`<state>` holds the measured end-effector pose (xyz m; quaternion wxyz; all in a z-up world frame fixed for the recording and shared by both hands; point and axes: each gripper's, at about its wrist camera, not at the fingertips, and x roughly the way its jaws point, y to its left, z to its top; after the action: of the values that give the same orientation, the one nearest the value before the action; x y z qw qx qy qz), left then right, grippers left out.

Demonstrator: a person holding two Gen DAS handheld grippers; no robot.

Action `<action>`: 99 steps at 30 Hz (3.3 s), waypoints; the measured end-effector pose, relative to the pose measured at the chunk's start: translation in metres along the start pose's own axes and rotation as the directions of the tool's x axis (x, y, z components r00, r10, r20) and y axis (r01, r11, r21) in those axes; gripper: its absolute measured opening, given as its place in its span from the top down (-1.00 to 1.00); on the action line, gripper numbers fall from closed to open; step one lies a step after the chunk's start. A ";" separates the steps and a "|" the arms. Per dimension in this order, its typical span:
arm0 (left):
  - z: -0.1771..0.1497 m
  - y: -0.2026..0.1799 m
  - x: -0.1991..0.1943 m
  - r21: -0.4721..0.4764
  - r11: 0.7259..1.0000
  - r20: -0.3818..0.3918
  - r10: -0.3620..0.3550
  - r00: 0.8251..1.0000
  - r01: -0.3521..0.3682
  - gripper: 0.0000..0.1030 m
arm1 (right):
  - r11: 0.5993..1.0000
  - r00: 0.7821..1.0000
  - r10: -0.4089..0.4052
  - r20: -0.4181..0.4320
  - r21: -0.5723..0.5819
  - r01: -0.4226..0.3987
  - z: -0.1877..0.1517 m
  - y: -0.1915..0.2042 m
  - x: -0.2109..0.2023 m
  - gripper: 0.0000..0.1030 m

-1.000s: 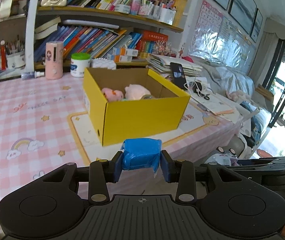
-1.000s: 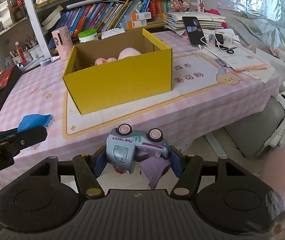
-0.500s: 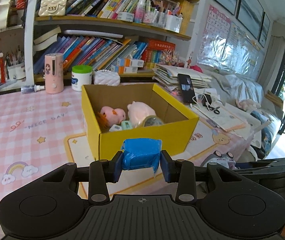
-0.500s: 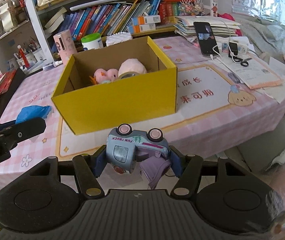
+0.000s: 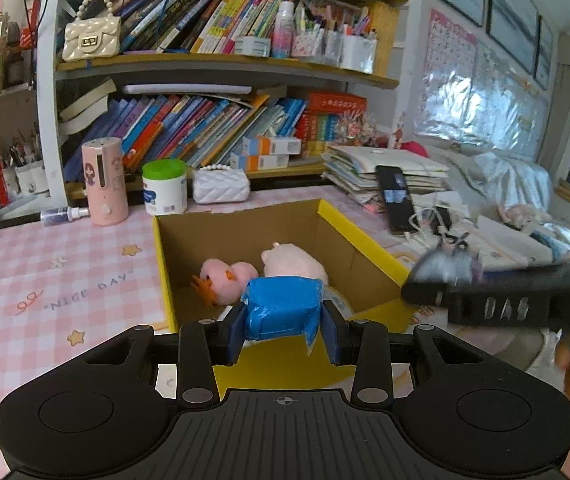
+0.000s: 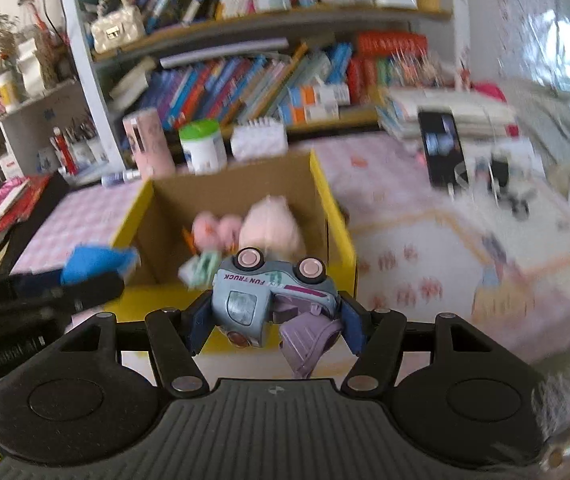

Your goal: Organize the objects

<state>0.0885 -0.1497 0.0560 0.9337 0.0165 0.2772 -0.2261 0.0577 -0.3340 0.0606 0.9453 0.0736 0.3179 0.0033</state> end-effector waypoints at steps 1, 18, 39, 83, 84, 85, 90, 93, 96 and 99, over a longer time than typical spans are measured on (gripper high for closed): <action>0.002 -0.001 0.005 0.000 1.000 -0.005 0.009 1.000 -0.009 0.28 | 1.000 1.000 0.002 0.014 -0.012 -0.002 0.007 -0.003 0.004 -0.18; 0.005 0.008 0.093 -0.053 0.988 -0.186 0.132 0.974 -0.144 0.28 | 0.987 0.995 0.099 0.029 -0.133 -0.094 0.064 -0.015 0.087 -0.18; -0.003 0.000 0.080 -0.093 0.977 -0.125 0.181 0.976 -0.193 -0.35 | 0.946 0.971 0.181 -0.156 -0.243 -0.216 0.048 -0.005 0.131 -0.18; -0.040 0.033 -0.044 -0.290 0.856 -0.029 0.439 0.898 -0.428 -0.76 | 0.982 0.990 0.118 0.079 -0.157 -0.104 0.018 0.011 0.050 -0.42; -0.040 0.035 -0.047 -0.294 0.853 -0.029 0.443 0.896 -0.431 -0.77 | 0.985 0.991 0.098 0.086 -0.149 -0.084 0.015 0.013 0.046 -0.42; -0.041 0.036 -0.051 -0.298 0.851 -0.030 0.444 0.895 -0.432 -0.78 | 0.988 0.992 0.081 0.092 -0.142 -0.068 0.011 0.014 0.043 -0.42; -0.047 0.037 -0.069 -0.273 0.861 -0.021 0.440 0.898 -0.429 -0.81 | 0.992 0.995 0.044 0.089 -0.121 -0.033 -0.012 0.027 0.022 -0.42; -0.055 0.037 -0.079 -0.246 0.867 -0.022 0.441 0.897 -0.433 -0.84 | 0.994 0.997 0.025 0.079 -0.105 -0.017 -0.028 0.037 0.011 -0.42; -0.063 0.039 -0.086 -0.229 0.866 -0.040 0.448 0.893 -0.444 -0.86 | 0.996 0.999 0.005 0.052 -0.087 0.000 -0.044 0.048 0.003 -0.43; -0.073 0.042 -0.091 -0.212 0.869 -0.068 0.443 0.894 -0.447 -0.86 | 0.996 0.999 -0.013 0.032 -0.083 0.016 -0.058 0.061 -0.004 -0.52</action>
<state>0.0020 -0.0627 0.0384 0.9541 -0.0225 0.2974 0.0277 0.0222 -0.2657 0.0263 0.9523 0.0320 0.3033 0.0086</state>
